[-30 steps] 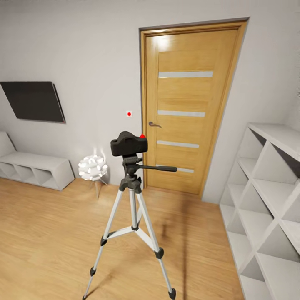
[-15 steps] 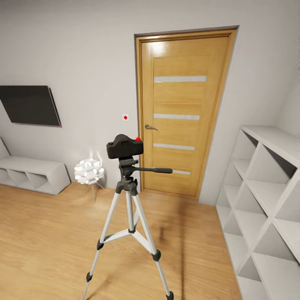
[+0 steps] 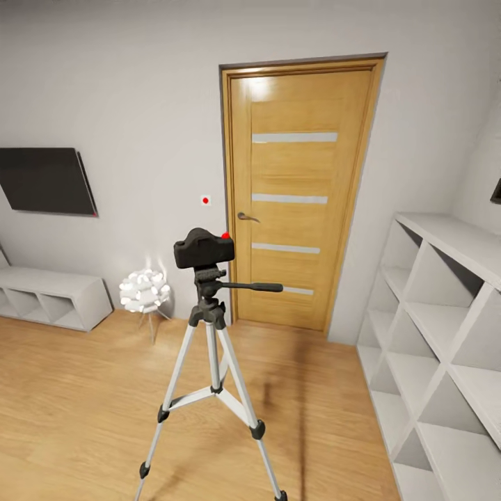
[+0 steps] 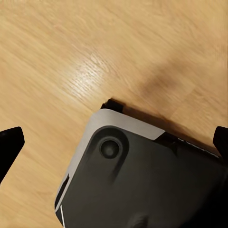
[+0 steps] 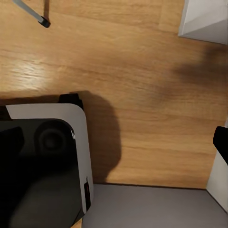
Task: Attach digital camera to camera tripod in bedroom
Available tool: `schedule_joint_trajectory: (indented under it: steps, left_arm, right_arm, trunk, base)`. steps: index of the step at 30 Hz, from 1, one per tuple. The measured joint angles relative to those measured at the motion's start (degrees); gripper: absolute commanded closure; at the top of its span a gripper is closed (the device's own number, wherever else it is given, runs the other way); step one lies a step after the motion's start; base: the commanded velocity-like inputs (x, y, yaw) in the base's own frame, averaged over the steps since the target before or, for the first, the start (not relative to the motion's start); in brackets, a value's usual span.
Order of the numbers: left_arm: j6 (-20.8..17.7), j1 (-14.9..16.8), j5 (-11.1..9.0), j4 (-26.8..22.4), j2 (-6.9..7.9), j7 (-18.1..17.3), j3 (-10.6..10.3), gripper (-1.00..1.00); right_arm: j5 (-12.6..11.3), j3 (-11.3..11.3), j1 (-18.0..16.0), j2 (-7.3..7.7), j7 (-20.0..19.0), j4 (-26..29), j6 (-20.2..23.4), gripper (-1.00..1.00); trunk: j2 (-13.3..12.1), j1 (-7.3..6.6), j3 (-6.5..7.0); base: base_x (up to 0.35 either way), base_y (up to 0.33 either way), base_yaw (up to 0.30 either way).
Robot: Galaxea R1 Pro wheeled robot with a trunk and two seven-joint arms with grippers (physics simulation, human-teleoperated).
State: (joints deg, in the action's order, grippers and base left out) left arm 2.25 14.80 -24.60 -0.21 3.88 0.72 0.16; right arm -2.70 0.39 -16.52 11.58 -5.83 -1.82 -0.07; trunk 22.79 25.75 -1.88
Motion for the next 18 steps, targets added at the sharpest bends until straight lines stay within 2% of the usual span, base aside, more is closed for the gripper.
schedule_joint_trajectory:
  steps: [18]
  left_arm:
    - [-0.2, 0.0, 0.1, 0.0, 0.00, 0.0, 0.0, -1.00]
  right_arm:
    - [0.5, 0.1, 0.0, -0.04, 0.0, 0.0, 0.3, -1.00]
  trunk:
    - [0.0, 0.00, 0.17]
  base:
    - [0.000, 0.000, -0.002]
